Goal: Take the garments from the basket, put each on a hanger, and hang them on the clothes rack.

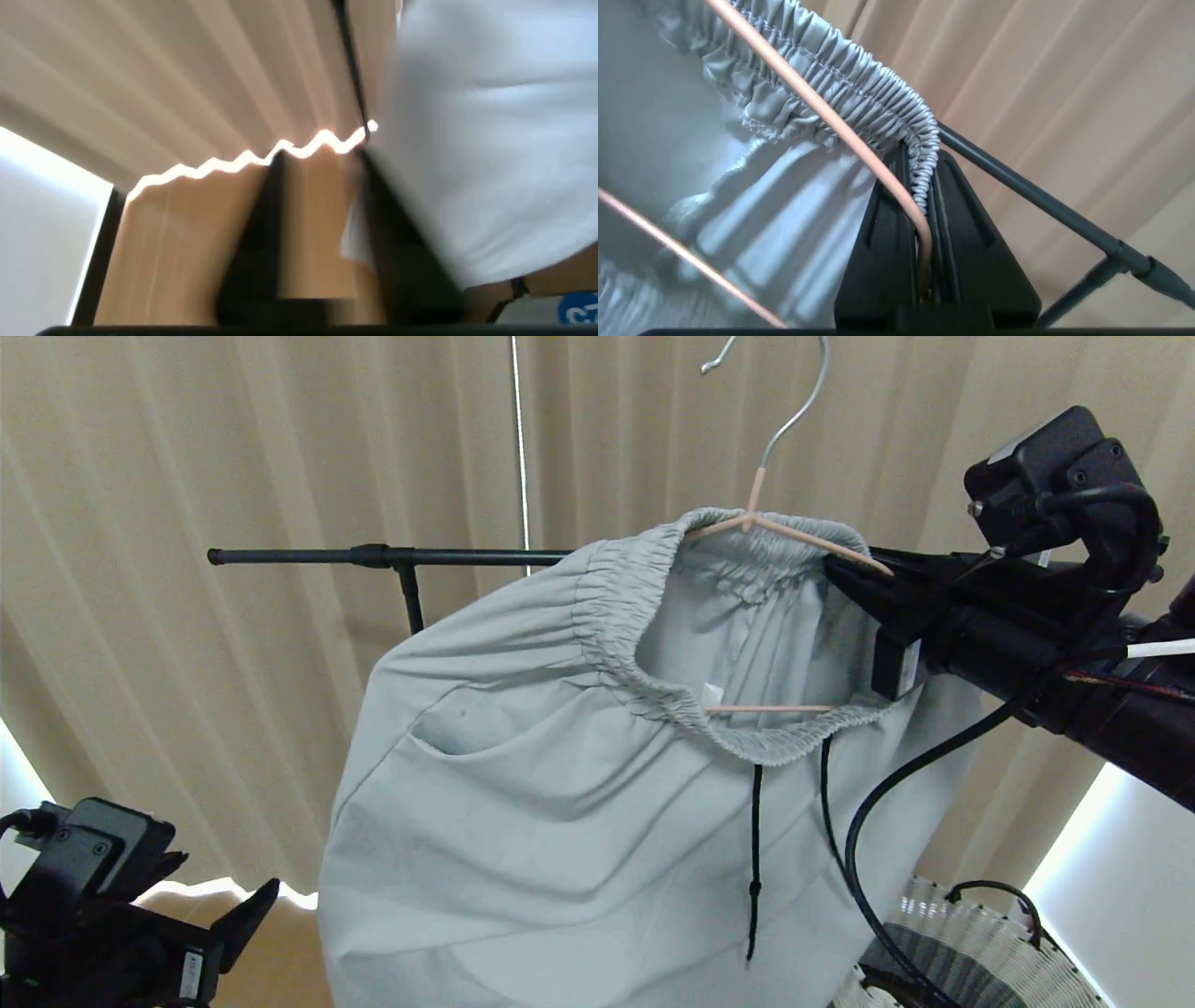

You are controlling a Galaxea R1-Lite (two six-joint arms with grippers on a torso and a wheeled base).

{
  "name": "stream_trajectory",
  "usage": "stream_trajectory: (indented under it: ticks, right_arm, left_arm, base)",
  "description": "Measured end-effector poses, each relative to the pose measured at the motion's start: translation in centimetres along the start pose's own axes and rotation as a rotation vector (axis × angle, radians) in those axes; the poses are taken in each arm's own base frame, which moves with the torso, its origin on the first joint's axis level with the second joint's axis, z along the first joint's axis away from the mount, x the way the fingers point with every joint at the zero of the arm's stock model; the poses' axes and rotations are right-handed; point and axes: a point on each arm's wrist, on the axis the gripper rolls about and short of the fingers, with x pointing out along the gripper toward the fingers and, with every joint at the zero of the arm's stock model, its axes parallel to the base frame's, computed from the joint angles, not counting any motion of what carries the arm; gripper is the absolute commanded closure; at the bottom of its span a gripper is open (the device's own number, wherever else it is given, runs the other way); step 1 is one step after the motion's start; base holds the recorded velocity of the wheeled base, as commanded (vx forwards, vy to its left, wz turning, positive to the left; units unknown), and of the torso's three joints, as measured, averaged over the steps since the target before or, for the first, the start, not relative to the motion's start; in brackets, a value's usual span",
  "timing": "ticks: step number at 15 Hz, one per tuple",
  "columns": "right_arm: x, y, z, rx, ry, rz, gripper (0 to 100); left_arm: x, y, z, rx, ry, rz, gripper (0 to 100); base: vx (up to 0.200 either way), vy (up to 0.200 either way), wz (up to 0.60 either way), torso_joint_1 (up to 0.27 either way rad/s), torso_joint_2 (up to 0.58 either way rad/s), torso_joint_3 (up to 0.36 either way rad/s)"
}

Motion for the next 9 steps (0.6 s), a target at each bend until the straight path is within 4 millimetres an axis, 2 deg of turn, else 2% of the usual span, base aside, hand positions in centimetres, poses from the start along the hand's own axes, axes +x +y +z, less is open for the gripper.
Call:
stream_trajectory:
  ticks: [4,7,9]
  right_arm:
    - [0.2,0.1,-0.2,-0.008,0.025,0.01,100]
    - [0.4,0.1,-0.6,-0.032,0.112,0.004,100]
    - [0.2,-0.8,-1.0,-0.063,0.16,-0.04,100]
  left_arm:
    - [-1.0,0.0,1.1,-0.067,-0.115,-0.118,0]
    - [-1.9,0.6,2.2,-0.199,-0.193,-0.116,0]
    - [-2.3,0.7,2.3,-0.235,-0.214,-0.114,0]
  base:
    - [0.0,0.0,0.0,0.0,0.0,0.0]
    - [0.0,0.0,0.0,0.0,0.0,0.0]
    - [0.0,0.0,0.0,0.0,0.0,0.0]
